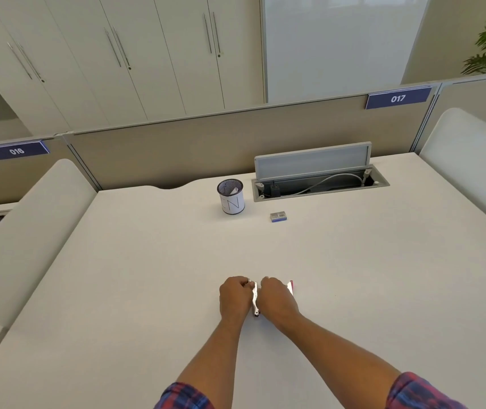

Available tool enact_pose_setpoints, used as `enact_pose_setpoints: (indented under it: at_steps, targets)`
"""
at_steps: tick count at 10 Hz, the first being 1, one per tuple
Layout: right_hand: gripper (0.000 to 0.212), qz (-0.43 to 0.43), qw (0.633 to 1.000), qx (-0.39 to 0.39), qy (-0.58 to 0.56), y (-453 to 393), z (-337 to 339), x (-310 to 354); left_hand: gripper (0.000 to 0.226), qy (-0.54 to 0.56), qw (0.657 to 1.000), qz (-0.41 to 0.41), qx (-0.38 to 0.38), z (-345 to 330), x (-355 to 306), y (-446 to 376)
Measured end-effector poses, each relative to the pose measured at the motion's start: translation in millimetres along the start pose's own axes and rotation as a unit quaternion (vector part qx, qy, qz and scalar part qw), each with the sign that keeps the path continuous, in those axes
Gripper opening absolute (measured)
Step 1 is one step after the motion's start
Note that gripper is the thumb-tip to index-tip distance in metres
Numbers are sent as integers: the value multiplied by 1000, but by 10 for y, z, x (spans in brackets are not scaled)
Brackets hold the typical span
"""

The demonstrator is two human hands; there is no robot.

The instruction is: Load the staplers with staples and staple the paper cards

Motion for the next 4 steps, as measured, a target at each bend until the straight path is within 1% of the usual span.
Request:
enact_pose_setpoints:
  at_steps: [1,2,3,4]
  targets:
    - [19,17,997,-59,-51,3,58,-58,15,-12,999,-13,-46,92,-32,33]
    - [23,41,984,-154,-75,9,223,-211,12,-42,985,-90,-143,254,-71,100]
    - [32,62,962,-264,-27,43,384,-529,27,-141,945,-203,-213,348,-12,112]
    - [43,55,949,-308,46,133,448,-861,48,-197,917,-261,-230,353,77,155]
Point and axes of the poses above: each hand's wrist, its own y-axis away from the middle knuckle, its own z-axis out of the back of the hand, x = y × z, the point moved 5 cm from there along -y, towards the middle knuckle, and after that the axes turned 7 degrees about z, right-handed, at the moved point
